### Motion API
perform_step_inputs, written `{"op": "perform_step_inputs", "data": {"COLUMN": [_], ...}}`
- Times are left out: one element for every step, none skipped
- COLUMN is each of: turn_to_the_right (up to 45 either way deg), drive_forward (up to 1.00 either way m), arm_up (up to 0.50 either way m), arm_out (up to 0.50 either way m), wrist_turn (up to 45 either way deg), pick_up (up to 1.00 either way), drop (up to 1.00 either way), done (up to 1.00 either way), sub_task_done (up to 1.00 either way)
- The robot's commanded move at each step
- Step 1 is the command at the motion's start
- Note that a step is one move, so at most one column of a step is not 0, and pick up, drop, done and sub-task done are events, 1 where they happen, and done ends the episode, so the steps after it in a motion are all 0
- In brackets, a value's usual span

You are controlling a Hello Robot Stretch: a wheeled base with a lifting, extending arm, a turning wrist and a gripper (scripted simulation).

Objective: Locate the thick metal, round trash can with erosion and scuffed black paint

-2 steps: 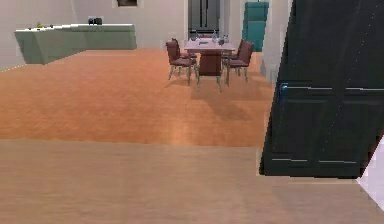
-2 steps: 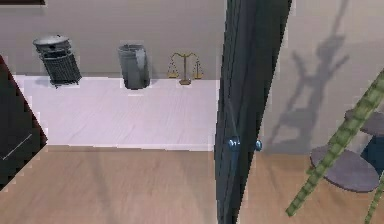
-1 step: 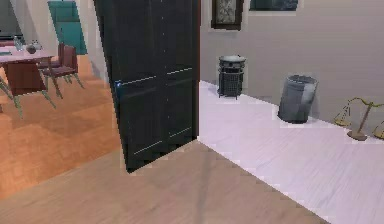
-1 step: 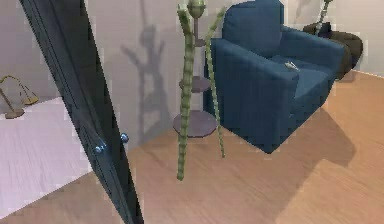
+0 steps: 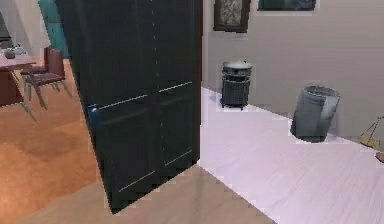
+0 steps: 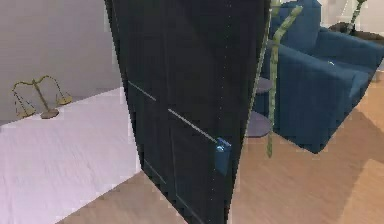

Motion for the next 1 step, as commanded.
{"op": "perform_step_inputs", "data": {"turn_to_the_right": [45.0], "drive_forward": [0.00], "arm_up": [0.00], "arm_out": [0.00], "wrist_turn": [0.0], "pick_up": [0.00], "drop": [0.00], "done": [0.00], "sub_task_done": [0.00]}}
